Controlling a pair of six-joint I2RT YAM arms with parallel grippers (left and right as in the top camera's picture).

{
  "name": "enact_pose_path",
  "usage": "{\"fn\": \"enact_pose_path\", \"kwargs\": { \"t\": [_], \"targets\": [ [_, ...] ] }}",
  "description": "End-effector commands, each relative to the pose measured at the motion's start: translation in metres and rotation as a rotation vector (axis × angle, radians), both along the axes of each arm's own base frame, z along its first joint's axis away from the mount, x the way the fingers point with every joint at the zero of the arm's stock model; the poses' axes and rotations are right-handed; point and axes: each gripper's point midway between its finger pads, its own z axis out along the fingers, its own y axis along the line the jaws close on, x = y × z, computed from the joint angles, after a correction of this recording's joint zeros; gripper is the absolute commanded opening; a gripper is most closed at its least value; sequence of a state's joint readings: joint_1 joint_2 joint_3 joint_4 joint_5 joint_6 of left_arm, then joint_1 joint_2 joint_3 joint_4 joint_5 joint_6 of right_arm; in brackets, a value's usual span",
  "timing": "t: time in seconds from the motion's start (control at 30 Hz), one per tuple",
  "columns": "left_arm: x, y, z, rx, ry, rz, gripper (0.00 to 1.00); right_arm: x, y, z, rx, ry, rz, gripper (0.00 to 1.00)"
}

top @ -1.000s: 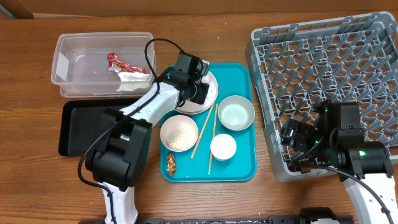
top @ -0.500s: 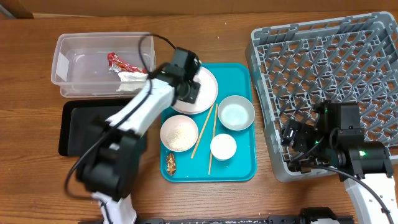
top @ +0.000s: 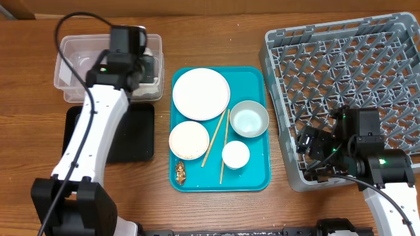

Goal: Sort waste into correct bins and load items into the dishwasher

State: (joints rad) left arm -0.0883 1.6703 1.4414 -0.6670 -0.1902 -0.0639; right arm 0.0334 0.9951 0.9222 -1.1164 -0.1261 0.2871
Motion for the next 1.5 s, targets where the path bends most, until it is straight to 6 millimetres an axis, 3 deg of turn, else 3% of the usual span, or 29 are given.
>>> {"fn": "enact_pose_path", "kwargs": {
  "t": [0.0,0.07,0.13,0.33,0.57,0.77,0.93,1.2,1.23,1.27,1.3,1.37,1.47],
  "targets": [
    [0.001,0.021,-0.010,0.005,0.024,0.066,0.39,0.007,-0.001,0.014,-0.001,-0.047,0.001,1.00],
    [-0.001,0.023,-0.012,-0.003,0.033,0.068,0.53,0.007,-0.001,0.014,-0.001,-0.047,0.001,1.00],
    [-0.001,0.019,-0.012,-0.024,0.037,0.051,0.58,0.007,-0.001,0.014,-0.001,-0.047,0.001,1.00],
    [-0.016,-0.034,-0.022,-0.235,0.114,-0.066,0.65,0.007,-0.001,0.014,-0.001,-0.047,0.001,1.00],
    [-0.068,-0.103,-0.041,-0.341,0.326,-0.131,0.67,0.007,-0.001,0.014,-0.001,-0.048,0.001,1.00],
    [-0.115,-0.142,-0.057,-0.308,0.483,-0.144,0.65,0.007,-0.001,0.014,-0.001,-0.048,0.001,1.00],
    [-0.143,-0.177,-0.091,-0.276,0.576,-0.191,0.64,0.007,-0.001,0.014,-0.001,-0.047,0.001,1.00],
    [-0.162,-0.192,-0.144,-0.206,0.709,-0.217,0.54,0.007,-0.001,0.014,-0.001,-0.047,0.001,1.00],
    [-0.163,-0.192,-0.149,-0.200,0.723,-0.214,0.48,0.007,-0.001,0.014,-0.001,-0.047,0.001,1.00],
    [-0.165,-0.191,-0.154,-0.195,0.739,-0.209,0.38,0.007,-0.001,0.014,-0.002,-0.047,0.001,1.00],
    [-0.166,-0.190,-0.157,-0.191,0.749,-0.207,0.22,0.007,-0.001,0.014,-0.001,-0.047,0.001,1.00],
    [-0.165,-0.190,-0.159,-0.188,0.752,-0.204,0.06,0.007,-0.001,0.014,-0.001,-0.047,0.001,1.00],
    [-0.161,-0.191,-0.155,-0.189,0.734,-0.217,0.04,0.007,-0.001,0.014,-0.002,-0.047,0.001,1.00]
  ]
}}
